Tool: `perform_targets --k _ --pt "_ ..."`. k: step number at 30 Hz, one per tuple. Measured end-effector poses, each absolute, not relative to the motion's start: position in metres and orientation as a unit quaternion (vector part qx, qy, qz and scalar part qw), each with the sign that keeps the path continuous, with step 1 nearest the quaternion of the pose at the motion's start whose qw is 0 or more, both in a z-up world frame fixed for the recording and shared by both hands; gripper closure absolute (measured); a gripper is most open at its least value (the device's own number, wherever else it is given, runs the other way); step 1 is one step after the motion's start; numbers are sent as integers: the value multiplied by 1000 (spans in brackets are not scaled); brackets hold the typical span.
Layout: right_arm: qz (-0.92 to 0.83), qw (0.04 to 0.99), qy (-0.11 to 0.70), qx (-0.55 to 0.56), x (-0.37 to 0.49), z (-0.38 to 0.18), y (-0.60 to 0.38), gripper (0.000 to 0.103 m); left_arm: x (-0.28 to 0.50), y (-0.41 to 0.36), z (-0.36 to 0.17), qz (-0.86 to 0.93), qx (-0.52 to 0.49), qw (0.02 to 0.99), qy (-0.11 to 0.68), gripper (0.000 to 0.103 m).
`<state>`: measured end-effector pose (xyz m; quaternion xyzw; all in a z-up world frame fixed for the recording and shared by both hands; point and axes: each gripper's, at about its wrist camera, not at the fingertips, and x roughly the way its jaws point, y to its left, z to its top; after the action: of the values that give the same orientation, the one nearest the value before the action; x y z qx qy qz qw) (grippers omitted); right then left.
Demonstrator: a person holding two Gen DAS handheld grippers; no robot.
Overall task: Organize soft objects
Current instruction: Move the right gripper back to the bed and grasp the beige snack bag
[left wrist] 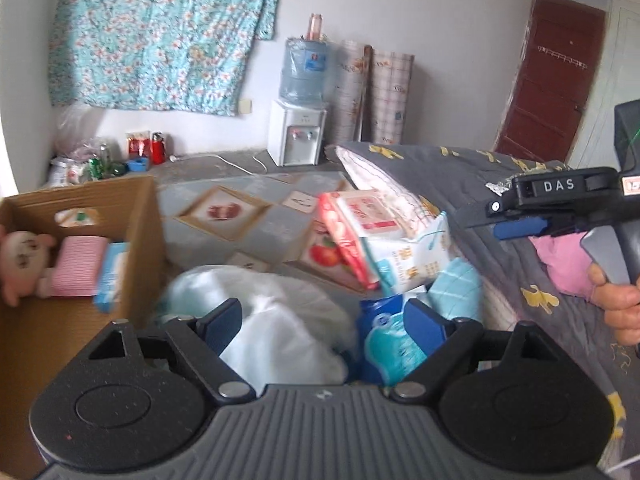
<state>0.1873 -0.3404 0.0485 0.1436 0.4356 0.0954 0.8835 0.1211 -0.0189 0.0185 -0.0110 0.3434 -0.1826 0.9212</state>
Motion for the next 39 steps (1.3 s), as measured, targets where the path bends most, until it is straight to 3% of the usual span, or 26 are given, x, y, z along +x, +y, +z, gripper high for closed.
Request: perform_targets --k 4,5,9,12,13,15,16,19,20,28,33,39 --pt "81 874 456 144 221 21 -364 20 153 -55 1 -181 -21 909 374 30" --pt "80 872 463 138 229 13 -366 20 162 -60 -4 -178 -28 906 383 41" --pt "78 869 475 114 263 -17 -365 20 190 -78 -21 -170 -42 894 412 67" --pt "77 863 487 108 284 -37 -364 21 200 -86 -27 -171 -38 890 422 74" --pt "78 860 493 109 288 -42 -364 22 201 -88 -28 -173 -38 889 423 75" --pt "82 855 500 108 294 -49 -362 39 201 -89 -30 -176 -35 888 424 79" --pt "87 855 500 107 295 -49 -361 57 202 -90 -30 -176 -33 888 424 80" --pt "90 867 483 85 291 -39 -352 77 201 -87 -28 -173 -33 889 423 81" --pt "94 874 472 69 286 -34 -347 79 200 -85 -26 -172 -34 890 421 81" --pt "154 911 360 -129 212 15 -279 82 182 -57 -2 -163 -57 898 404 81" --pt "188 886 321 -276 142 -6 -230 82 171 -43 4 -166 -77 893 411 75" --pt "208 869 354 -276 113 -33 -215 82 170 -37 -7 -188 -129 869 440 68"
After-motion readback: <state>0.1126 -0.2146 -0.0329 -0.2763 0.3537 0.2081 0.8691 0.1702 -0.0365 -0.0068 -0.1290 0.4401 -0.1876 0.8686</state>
